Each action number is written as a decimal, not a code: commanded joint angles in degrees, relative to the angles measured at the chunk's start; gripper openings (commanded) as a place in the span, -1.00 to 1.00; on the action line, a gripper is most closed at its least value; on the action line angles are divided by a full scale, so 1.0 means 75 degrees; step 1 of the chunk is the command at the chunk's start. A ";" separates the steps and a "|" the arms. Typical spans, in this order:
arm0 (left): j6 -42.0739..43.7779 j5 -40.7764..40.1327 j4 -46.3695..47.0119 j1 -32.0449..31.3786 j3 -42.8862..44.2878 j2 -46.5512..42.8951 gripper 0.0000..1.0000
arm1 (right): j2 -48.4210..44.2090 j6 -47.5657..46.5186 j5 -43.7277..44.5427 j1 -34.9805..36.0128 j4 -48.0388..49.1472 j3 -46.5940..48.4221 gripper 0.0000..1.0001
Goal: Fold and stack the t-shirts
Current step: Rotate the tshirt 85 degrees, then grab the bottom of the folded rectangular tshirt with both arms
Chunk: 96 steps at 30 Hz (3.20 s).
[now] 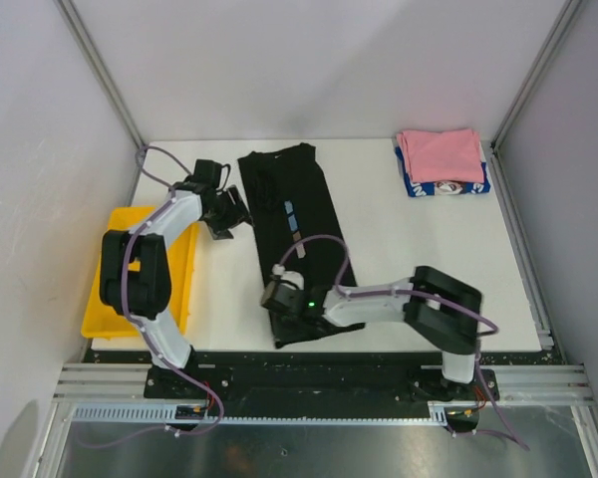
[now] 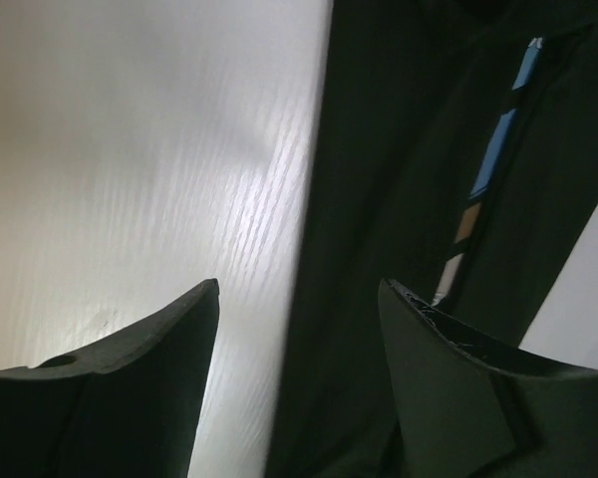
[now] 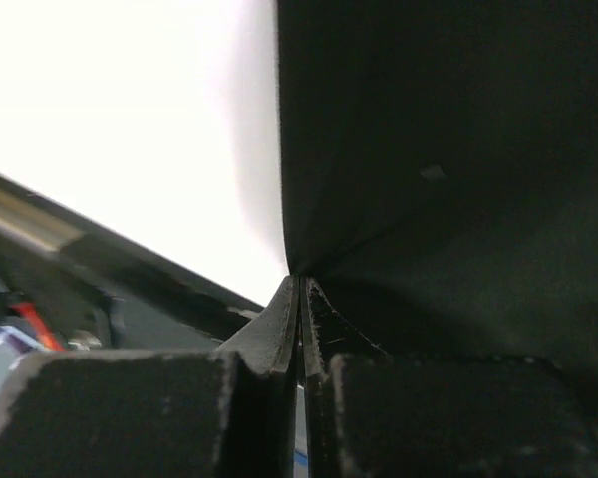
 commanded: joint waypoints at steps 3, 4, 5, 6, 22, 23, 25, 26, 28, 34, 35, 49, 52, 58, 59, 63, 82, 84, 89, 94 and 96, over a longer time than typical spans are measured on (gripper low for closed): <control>0.0322 -0.0265 0.0190 0.0116 -0.0992 -0.1464 0.40 | 0.1254 0.0165 -0.0715 0.0502 0.0489 0.1858 -0.68; 0.0367 -0.0233 0.0190 0.0114 -0.1176 -0.1663 0.40 | 0.1180 0.0099 -0.0664 0.0517 0.0368 0.1930 -0.56; 0.0414 -0.0152 0.0190 0.0113 -0.1368 -0.1839 0.39 | 0.1037 0.0037 -0.0475 0.0524 0.0184 0.1954 -0.46; 0.0454 -0.0059 0.0190 0.0090 -0.1563 -0.2026 0.38 | 0.0860 -0.0029 -0.0251 0.0534 -0.0054 0.1972 -0.36; -0.1032 0.0405 0.0663 -0.3546 -0.3222 -0.3700 0.05 | -0.5570 0.1449 0.2396 0.0075 -0.2739 -0.1802 -0.19; -0.1241 0.0389 0.0755 -0.3832 -0.3264 -0.3678 0.01 | -0.5912 0.1444 0.2251 -0.0183 -0.2681 -0.2057 -0.19; -0.1650 0.0386 0.0955 -0.4342 -0.3345 -0.3605 -0.06 | -0.6447 0.1318 0.1755 -0.0845 -0.2425 -0.2511 -0.21; -0.1826 0.0380 0.1077 -0.4558 -0.3396 -0.3560 -0.10 | -0.6655 0.1232 0.1508 -0.1153 -0.2231 -0.2698 -0.22; -0.2168 0.0402 0.1355 -0.4905 -0.3525 -0.3488 -0.17 | -0.6931 0.1022 0.1045 -0.1773 -0.1963 -0.2956 -0.23; -0.2796 0.0500 0.2302 -0.5589 -0.3989 -0.3083 -0.36 | -0.6774 0.0420 -0.0729 -0.3321 -0.0909 -0.3218 -0.23; -0.2855 0.0507 0.2430 -0.5686 -0.4052 -0.2988 -0.38 | -0.6655 0.0385 -0.0959 -0.3457 -0.0688 -0.3228 -0.24; -0.3457 0.0302 0.2745 -0.6277 -0.4938 -0.2520 -0.61 | -0.4921 0.0560 -0.2222 -0.3589 0.1110 -0.3425 -0.25; -0.3556 0.0278 0.2745 -0.6305 -0.5064 -0.2542 -0.65 | -0.4513 0.0614 -0.2275 -0.3374 0.1348 -0.3486 -0.25; -0.3557 0.0274 0.2736 -0.6337 -0.5078 -0.2586 -0.69 | -0.4226 0.0822 -0.2136 -0.2980 0.1449 -0.3919 -0.25; -0.3547 0.0277 0.2740 -0.6341 -0.5065 -0.2576 -0.69 | -0.4314 0.0879 -0.2113 -0.2964 0.1440 -0.4076 -0.25; -0.3525 0.0321 0.2736 -0.6359 -0.5033 -0.2500 -0.70 | -0.4787 0.0995 -0.2117 -0.3076 0.1368 -0.4746 -0.25; -0.3169 0.0522 0.2656 -0.6379 -0.4606 -0.3224 -0.66 | -0.5759 0.0124 -0.1749 -0.3516 -0.0163 -0.4359 -0.07; -0.3134 0.0569 0.2620 -0.6370 -0.4486 -0.3427 -0.65 | -0.5670 0.0126 -0.1741 -0.3524 -0.0099 -0.4259 -0.12; -0.3163 0.0615 0.2569 -0.6379 -0.4221 -0.3757 -0.65 | -0.5589 0.0495 -0.2049 -0.3558 0.0581 -0.4125 -0.29; -0.3339 0.0215 0.2151 -0.6368 -0.4239 -0.4111 -0.66 | -0.5196 0.0837 -0.2233 -0.3373 0.1311 -0.4002 -0.32; -0.3466 -0.0196 0.1718 -0.6362 -0.4310 -0.4428 -0.64 | -0.4900 0.0908 -0.2322 -0.3254 0.1600 -0.3967 -0.33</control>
